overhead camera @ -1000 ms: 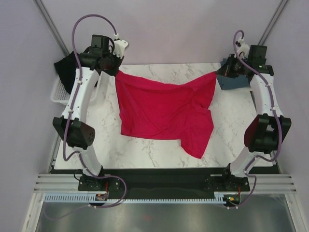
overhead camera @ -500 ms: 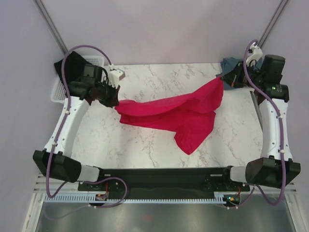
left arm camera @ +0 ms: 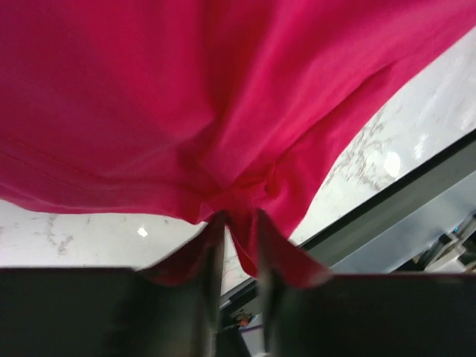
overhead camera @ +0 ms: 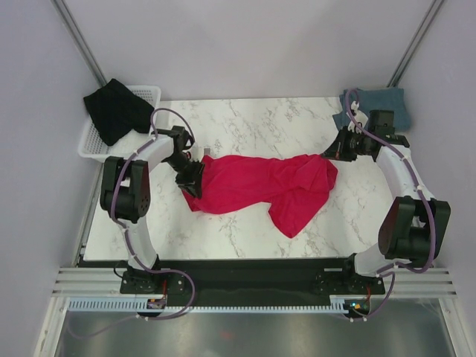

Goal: Fold and stack the t-shirts
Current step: Flatten the tshirt out

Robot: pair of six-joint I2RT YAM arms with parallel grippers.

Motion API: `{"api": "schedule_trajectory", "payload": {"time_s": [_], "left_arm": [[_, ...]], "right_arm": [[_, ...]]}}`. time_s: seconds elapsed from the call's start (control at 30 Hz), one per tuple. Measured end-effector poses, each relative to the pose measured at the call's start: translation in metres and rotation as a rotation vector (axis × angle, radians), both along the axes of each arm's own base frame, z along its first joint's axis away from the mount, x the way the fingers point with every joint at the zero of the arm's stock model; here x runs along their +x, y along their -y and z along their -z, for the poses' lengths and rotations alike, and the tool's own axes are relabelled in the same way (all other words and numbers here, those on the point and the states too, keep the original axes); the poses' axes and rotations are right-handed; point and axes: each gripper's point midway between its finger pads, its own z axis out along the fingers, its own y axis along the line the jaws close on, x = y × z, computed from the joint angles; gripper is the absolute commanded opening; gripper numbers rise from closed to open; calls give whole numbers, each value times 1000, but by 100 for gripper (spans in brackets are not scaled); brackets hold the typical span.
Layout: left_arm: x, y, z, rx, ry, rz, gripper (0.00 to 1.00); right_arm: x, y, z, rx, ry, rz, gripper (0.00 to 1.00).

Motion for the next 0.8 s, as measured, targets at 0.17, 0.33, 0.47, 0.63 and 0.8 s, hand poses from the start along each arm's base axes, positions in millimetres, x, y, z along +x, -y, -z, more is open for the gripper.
{"api": "schedule_trajectory", "payload": {"time_s": [0.17, 0.33, 0.47, 0.63, 0.8], "left_arm": [[14, 2, -10, -4, 53, -14, 48], [-8, -2, -16, -1, 60, -17, 50], [-36, -9, -10, 16, 6, -19, 49], [-41, -12, -7, 36, -9, -18, 49], [-42, -12, -7, 36, -13, -22, 48]], "right_arm": [[10, 1, -13, -5, 50, -2, 0], [12, 1, -15, -5, 60, -4, 0], [11, 1, -15, -4, 59, -4, 0], [11, 1, -14, -4, 58, -4, 0], [11, 1, -14, -4, 58, -4, 0]]}}
